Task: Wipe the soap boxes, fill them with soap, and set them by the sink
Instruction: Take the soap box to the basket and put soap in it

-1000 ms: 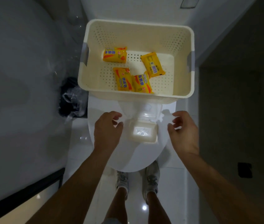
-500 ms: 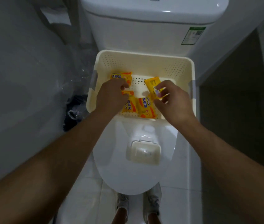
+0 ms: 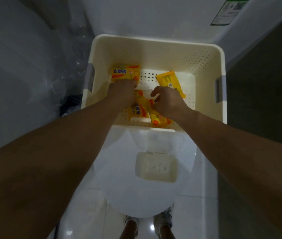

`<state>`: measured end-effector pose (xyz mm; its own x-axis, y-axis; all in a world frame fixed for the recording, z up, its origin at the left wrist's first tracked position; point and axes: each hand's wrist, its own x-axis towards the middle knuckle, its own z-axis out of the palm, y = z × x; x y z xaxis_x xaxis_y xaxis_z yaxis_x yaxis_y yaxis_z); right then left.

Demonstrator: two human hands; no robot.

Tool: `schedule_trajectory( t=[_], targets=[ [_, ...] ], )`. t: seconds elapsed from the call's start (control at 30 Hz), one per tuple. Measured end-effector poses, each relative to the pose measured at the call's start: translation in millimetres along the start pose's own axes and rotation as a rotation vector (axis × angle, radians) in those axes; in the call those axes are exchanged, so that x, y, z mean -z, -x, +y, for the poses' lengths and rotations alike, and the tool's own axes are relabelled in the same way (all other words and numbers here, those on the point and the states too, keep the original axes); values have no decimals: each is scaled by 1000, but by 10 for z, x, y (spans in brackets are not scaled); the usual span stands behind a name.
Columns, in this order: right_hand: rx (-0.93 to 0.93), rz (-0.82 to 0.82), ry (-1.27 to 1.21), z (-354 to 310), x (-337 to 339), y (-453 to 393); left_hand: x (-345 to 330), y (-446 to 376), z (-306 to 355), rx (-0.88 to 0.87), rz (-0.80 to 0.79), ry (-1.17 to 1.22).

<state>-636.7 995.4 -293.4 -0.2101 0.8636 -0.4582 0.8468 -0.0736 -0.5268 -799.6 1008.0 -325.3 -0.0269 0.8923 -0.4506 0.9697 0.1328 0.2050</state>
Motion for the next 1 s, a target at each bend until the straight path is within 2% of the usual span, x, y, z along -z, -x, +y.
schedule_trajectory(
  t=[0.23, 0.53, 0.7, 0.83, 1.0],
  targets=[
    [-13, -70, 23, -77, -113, -55, 26, 0, -15, 78, -111, 137],
    [-137, -101, -54, -59, -209, -69, 103, 225, -119, 111, -108, 436],
    [-292, -74, -384, 10, -162, 16, 262, 411, -147, 199, -77, 880],
    [-363, -93, -890, -48, 35, 233, 389, 580, -60, 226, -42, 1170],
    [-265, -23, -1005, -103, 347, 505, 546, 848, 131, 211, -60, 1315]
  ],
)
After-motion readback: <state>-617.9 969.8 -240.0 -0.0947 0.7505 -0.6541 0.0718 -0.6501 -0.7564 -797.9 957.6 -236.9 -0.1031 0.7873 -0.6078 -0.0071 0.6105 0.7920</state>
